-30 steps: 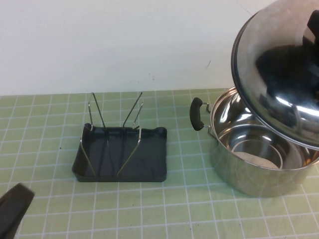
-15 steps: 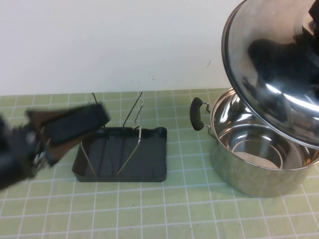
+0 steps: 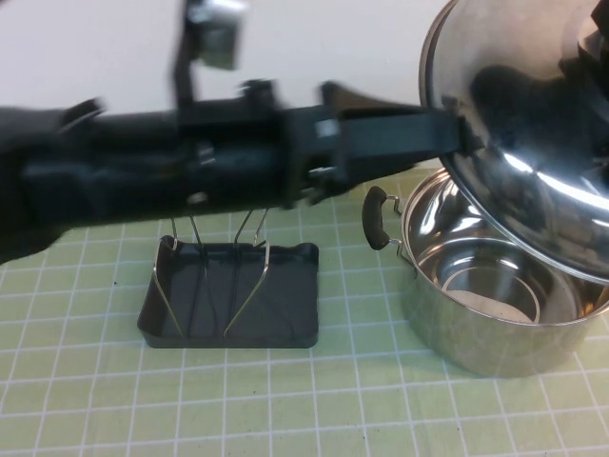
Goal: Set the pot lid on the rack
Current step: Hand over the pot lid
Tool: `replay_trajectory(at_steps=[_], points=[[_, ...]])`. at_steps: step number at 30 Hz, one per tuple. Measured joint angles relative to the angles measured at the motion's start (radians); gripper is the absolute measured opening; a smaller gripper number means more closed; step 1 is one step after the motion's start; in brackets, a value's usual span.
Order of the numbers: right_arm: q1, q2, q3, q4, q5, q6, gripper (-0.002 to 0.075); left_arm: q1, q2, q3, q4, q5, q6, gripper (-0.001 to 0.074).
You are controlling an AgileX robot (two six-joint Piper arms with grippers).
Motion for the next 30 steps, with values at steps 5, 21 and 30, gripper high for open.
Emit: replay_trajectory(at_steps=[5,21,30], points=[[0.0,0.0,0.0,-0.006,0.016,0.0,0.0333,-0.083,0.101,-0.128,-0.002,-0.017,0.0,0.0501],[-0.002,-0.002,0.0,-0.108,0.028,0.061,0.0335,-0.149,0.184,-0.254,-0.007,-0.012,-0.001,0.0207],[0.0,-0.002,0.0,-0.142,0.055,0.066,0.0506,-0.116,0.191,-0.254,0.028,-0.029,0.051,0.0105]])
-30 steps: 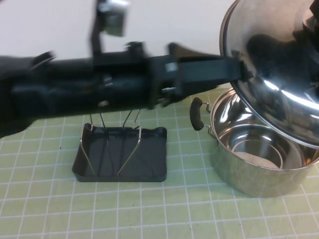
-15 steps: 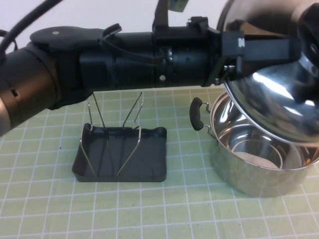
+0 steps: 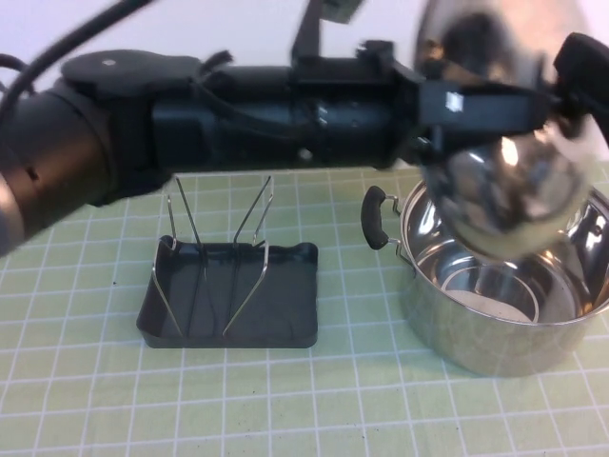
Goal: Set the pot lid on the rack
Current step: Hand over the pot lid, then place the pot lid on the pot rack
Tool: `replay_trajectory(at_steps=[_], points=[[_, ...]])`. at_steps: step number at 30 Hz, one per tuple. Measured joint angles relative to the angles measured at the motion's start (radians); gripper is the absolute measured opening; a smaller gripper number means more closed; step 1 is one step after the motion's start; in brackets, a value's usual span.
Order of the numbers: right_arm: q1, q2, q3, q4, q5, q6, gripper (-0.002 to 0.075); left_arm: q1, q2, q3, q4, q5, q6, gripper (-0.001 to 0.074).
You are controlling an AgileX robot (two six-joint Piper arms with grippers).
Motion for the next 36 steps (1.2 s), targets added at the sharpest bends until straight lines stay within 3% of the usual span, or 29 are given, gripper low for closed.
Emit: replay_trajectory(at_steps=[6,12,19,27,36], points=[[0.0,-0.037,0.0,-0.002,0.08,-0.008,0.0517,0.121,-0.047,0.0,0.094,-0.069,-0.059,0.0105],[0.0,-0.099,0.0,-0.002,0.177,-0.058,0.0518,0.159,-0.188,0.0,0.559,-0.178,-0.235,0.0105],[0.0,-0.107,0.0,-0.002,0.198,-0.062,0.0518,0.159,-0.222,0.0,0.966,-0.064,-0.477,0.0105],[0.0,-0.107,0.0,-0.002,0.219,-0.062,0.0518,0.162,-0.158,0.0,1.073,-0.057,-0.528,0.0105],[0.0,-0.107,0.0,-0.002,0.377,-0.062,0.0518,0.163,-0.043,0.0,1.118,-0.057,-0.572,0.0105]])
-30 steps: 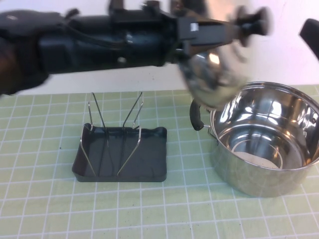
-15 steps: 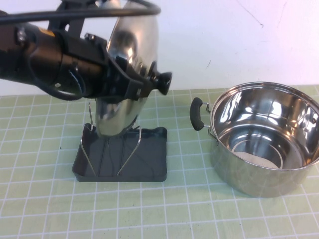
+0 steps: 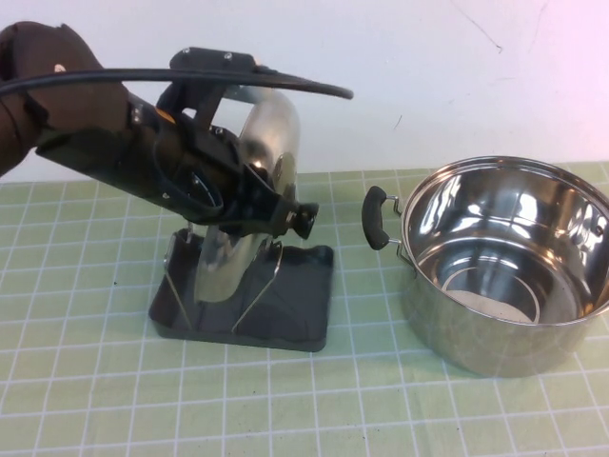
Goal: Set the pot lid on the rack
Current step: Place the pot lid on the pot rack
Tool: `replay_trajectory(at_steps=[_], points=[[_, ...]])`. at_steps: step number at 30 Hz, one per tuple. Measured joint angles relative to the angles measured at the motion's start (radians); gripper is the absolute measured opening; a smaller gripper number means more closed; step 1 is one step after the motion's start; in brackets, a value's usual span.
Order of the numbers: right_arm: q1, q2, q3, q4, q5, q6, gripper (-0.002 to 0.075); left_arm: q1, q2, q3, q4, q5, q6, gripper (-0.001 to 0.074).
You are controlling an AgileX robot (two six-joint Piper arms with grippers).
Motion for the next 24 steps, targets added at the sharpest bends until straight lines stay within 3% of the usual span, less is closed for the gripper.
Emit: replay_trajectory(at_steps=[8,13,17,21,24], points=[[0.0,0.0,0.0,0.002,0.018,0.0,0.0518,0.0,0.011,0.0,0.084,0.007,-0.043,0.012],[0.0,0.0,0.0,0.002,0.018,0.0,0.0518,0.0,0.011,0.0,0.091,0.005,-0.049,0.0314],[0.0,0.0,0.0,0.002,0.021,0.0,0.0518,0.0,0.011,-0.001,0.1,-0.001,-0.042,0.0377],[0.0,-0.002,0.0,0.003,0.037,0.0,0.0514,0.0,-0.008,-0.001,0.177,-0.001,-0.047,0.0349],[0.0,-0.015,0.0,0.003,0.073,0.005,0.049,0.007,-0.057,-0.001,0.277,-0.001,-0.113,0.0228]])
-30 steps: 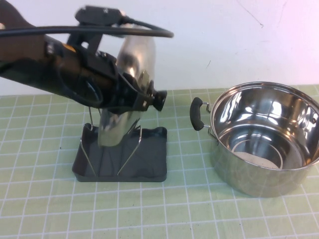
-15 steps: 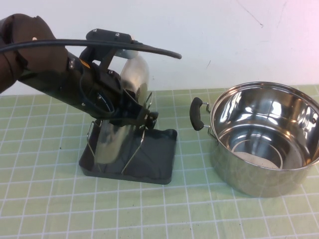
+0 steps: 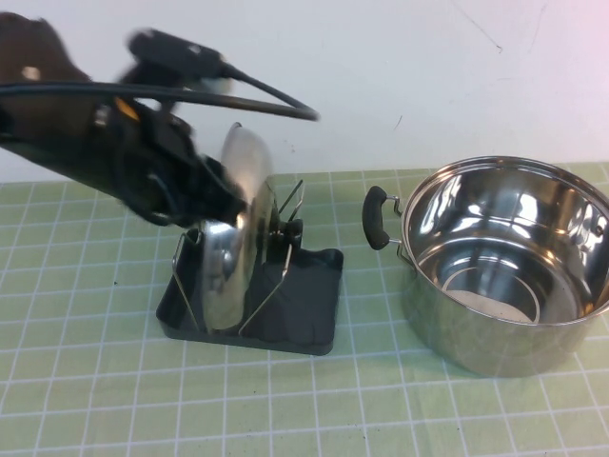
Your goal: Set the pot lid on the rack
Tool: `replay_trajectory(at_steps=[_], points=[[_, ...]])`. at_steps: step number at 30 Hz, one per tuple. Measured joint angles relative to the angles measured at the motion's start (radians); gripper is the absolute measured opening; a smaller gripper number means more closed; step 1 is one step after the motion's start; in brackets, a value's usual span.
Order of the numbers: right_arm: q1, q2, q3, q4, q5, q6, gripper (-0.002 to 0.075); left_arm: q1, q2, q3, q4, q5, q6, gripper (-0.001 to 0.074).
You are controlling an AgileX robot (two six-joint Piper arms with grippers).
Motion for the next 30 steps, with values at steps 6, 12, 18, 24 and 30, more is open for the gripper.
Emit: replay_trajectory(at_steps=[6,12,18,24,30], points=[[0.0,-0.117,0.025,0.0,0.057,0.013,0.0303,0.005,-0.189,0.004,0.179,0.0,-0.11,0.0023],[0.0,-0.3,0.121,-0.004,0.058,0.051,0.0072,0.007,-0.471,0.137,0.231,-0.049,-0.157,0.0004],[0.0,-0.494,0.233,-0.008,0.054,0.139,0.0006,0.007,-0.783,0.403,0.386,-0.092,-0.344,0.0002],[0.0,-0.621,0.306,-0.01,0.05,0.167,0.0,0.007,-1.081,0.664,0.554,-0.093,-0.564,0.0002],[0.0,-0.642,0.313,-0.02,0.05,0.175,-0.0001,0.007,-1.285,0.84,0.583,-0.086,-0.626,0.0001]])
